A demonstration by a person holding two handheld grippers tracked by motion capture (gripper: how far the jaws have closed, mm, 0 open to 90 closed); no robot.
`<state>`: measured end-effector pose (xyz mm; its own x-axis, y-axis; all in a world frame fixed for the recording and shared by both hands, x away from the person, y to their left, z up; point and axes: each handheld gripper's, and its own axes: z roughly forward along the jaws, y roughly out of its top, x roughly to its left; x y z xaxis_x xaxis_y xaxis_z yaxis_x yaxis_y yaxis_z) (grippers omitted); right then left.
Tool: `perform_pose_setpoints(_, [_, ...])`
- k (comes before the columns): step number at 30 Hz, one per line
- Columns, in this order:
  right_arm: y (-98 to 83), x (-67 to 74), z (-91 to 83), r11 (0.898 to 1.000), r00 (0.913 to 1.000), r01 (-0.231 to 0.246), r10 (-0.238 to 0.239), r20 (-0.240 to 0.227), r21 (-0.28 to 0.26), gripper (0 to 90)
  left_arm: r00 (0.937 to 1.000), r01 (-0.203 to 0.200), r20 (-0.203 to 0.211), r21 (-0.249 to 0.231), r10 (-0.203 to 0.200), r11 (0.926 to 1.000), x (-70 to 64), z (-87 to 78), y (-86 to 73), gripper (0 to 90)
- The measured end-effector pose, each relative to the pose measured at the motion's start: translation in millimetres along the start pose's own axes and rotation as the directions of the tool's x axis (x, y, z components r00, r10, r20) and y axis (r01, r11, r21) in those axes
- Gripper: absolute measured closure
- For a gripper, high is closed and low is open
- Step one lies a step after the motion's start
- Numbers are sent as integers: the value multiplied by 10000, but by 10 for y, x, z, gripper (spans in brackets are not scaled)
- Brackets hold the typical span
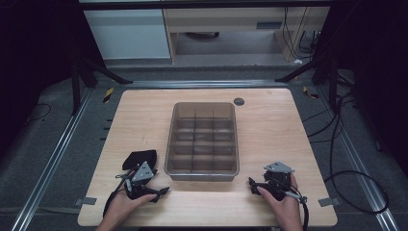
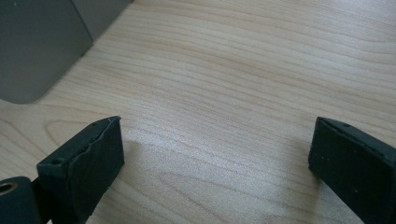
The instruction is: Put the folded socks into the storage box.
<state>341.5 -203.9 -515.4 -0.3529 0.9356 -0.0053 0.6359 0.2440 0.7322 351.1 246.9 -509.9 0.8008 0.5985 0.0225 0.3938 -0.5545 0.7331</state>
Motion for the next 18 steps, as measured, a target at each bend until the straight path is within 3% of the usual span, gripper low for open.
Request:
perform_pose_setpoints(8, [-3,17,-3,10000,10000,36,-36,-80,-6,36,9998,-175,-88,183,177,9997,-36,-24,-5,57])
perform_pose_setpoints(11, [-6,28,-7,10000,9999,44,-44,-101,-8,36,9997,-248,35,0,248,9997,-44,-115,29,57])
perform_pose_setpoints(14, [-11,38,-8,9999,9998,130,-130,-126,-22,36,9986,-484,-216,69,485,9988,0,-244,90,65])
perform_pose_setpoints(18, [-11,37,-8,9999,9998,129,-129,-126,-21,36,9980,-508,-382,104,511,9987,71,-361,136,76])
